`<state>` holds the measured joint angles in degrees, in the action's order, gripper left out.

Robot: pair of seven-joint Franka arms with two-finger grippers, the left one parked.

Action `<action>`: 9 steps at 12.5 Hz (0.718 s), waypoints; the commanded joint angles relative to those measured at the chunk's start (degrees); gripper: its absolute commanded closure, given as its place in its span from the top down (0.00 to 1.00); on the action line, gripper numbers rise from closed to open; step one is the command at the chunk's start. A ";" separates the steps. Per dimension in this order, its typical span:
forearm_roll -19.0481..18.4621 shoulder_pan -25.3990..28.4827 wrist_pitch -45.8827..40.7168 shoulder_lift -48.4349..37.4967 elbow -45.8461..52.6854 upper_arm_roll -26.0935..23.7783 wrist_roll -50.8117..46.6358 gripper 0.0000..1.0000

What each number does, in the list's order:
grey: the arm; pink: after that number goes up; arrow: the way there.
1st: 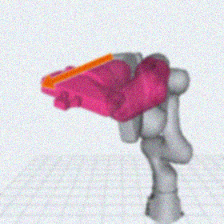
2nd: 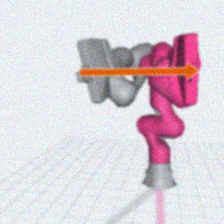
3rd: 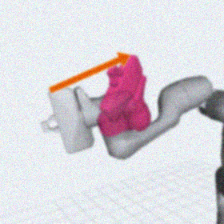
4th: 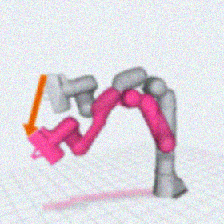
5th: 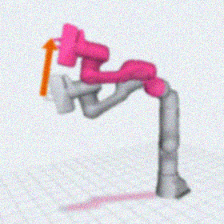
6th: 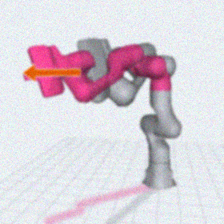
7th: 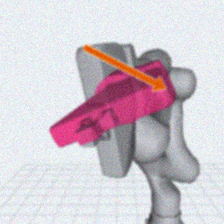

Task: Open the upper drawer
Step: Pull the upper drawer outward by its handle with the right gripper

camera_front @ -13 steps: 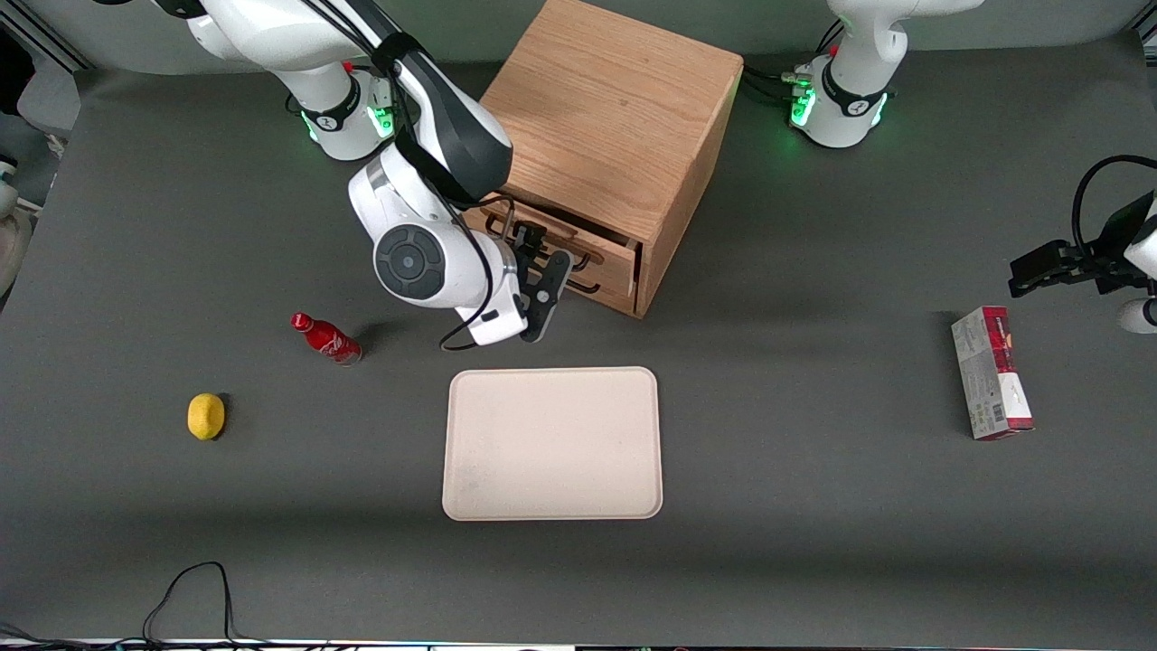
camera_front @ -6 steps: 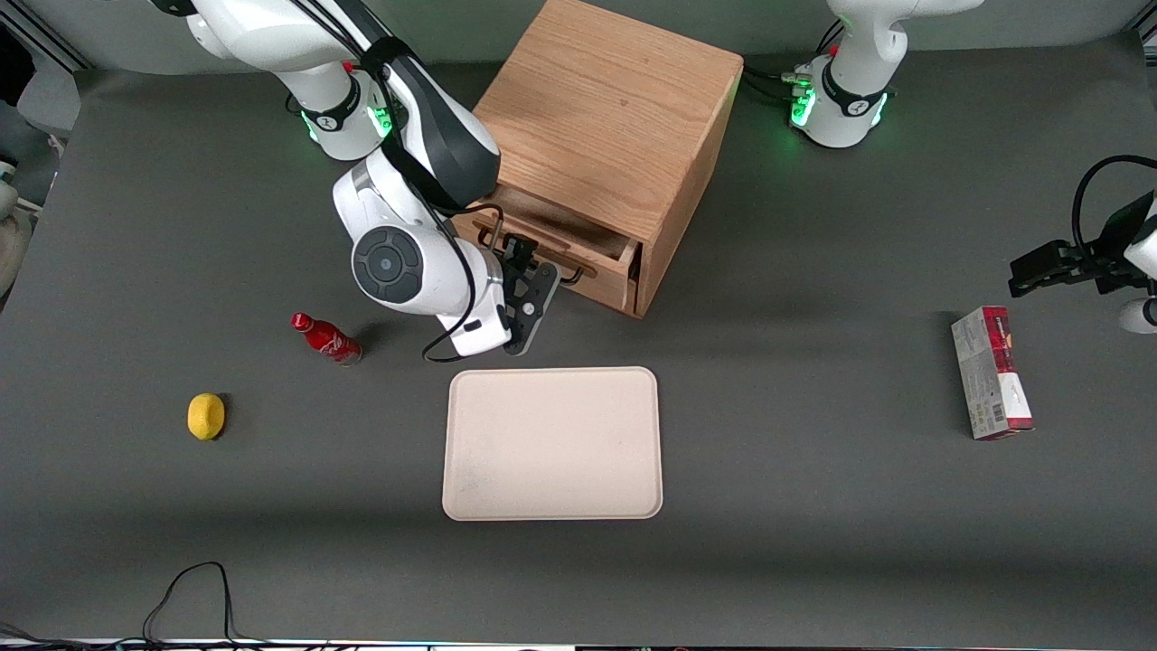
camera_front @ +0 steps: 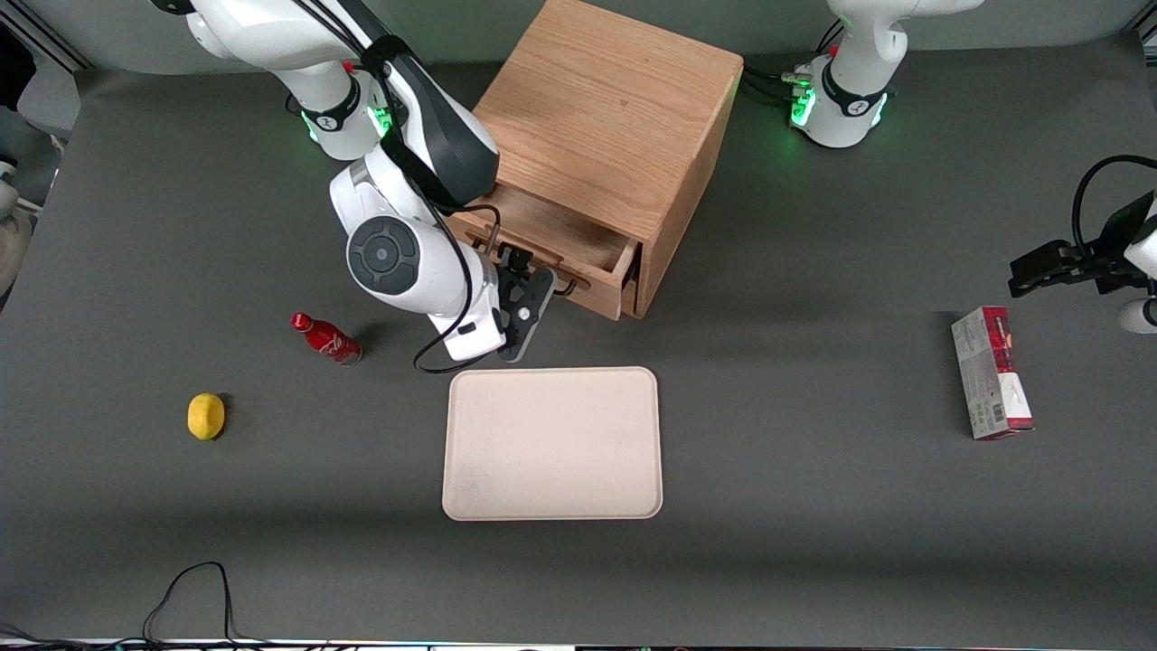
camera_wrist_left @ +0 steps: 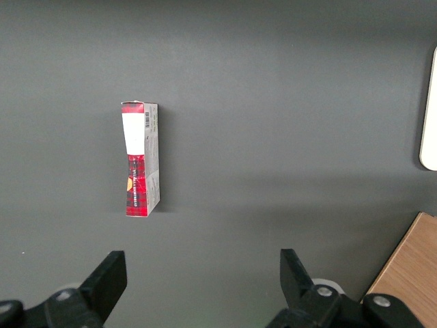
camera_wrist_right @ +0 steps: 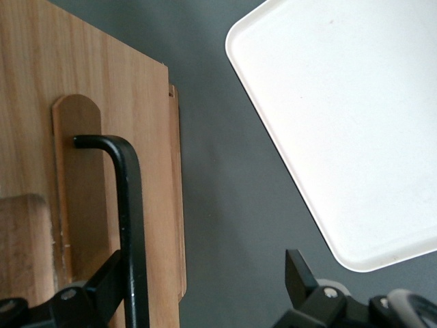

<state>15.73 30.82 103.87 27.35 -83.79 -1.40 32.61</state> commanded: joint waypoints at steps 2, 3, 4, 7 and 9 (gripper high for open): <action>-0.79 -1.81 0.45 -0.37 0.20 0.08 1.58 1.00; -0.79 -1.90 0.54 -0.37 0.20 0.26 1.67 1.00; -0.79 -1.90 0.98 -0.37 0.20 0.26 1.58 1.00; -0.79 -2.16 2.56 -0.28 0.20 0.26 1.58 1.00; -0.88 -2.16 2.91 -0.11 0.20 0.26 1.58 1.00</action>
<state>15.59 28.75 106.00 27.35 -83.77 -1.08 33.04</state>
